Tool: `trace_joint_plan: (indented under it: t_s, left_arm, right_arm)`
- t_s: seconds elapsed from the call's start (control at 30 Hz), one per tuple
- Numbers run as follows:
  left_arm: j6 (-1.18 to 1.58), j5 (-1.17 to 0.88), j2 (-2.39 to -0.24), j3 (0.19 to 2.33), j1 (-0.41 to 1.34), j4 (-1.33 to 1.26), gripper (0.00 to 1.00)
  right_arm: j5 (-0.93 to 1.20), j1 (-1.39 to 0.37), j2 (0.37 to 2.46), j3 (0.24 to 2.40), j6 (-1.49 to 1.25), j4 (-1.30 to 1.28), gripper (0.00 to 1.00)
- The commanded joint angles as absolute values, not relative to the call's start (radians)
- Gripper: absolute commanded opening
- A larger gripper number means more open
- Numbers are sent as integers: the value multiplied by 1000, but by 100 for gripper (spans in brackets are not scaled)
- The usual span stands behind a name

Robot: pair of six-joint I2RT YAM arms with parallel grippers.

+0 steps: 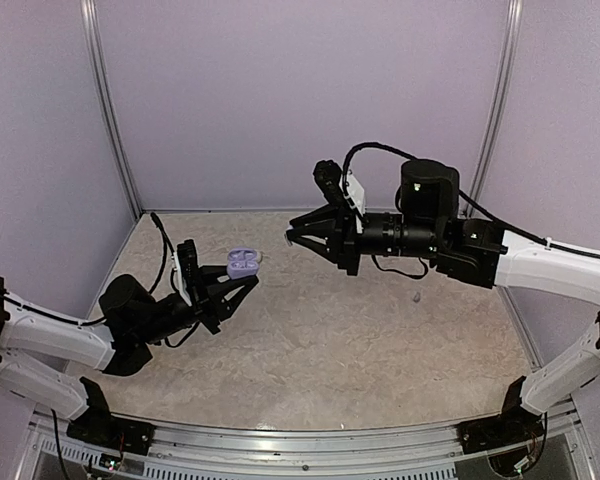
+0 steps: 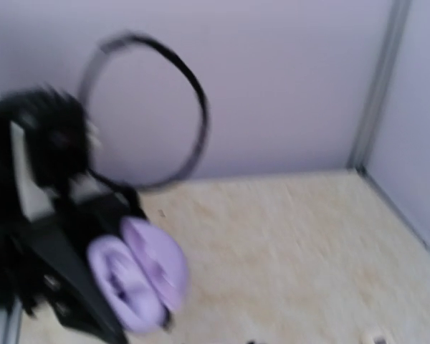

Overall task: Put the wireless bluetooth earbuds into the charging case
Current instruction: Insert the left earbud into the left side groove of the charging case.

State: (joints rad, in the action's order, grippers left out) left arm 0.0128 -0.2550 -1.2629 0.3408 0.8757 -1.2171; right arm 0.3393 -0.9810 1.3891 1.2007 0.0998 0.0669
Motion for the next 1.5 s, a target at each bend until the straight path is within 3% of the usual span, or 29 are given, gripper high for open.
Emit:
trace_joint_plan:
  t_s: [0.0, 1.47]
  left_arm:
    - [36, -280, -1283, 352, 868, -1285, 5]
    - [-44, -412, -1203, 334, 928, -1332, 4]
  right_arm:
    - [382, -1025, 1391, 1196, 118, 196, 15]
    - [350, -1188, 1513, 1227, 215, 381, 14]
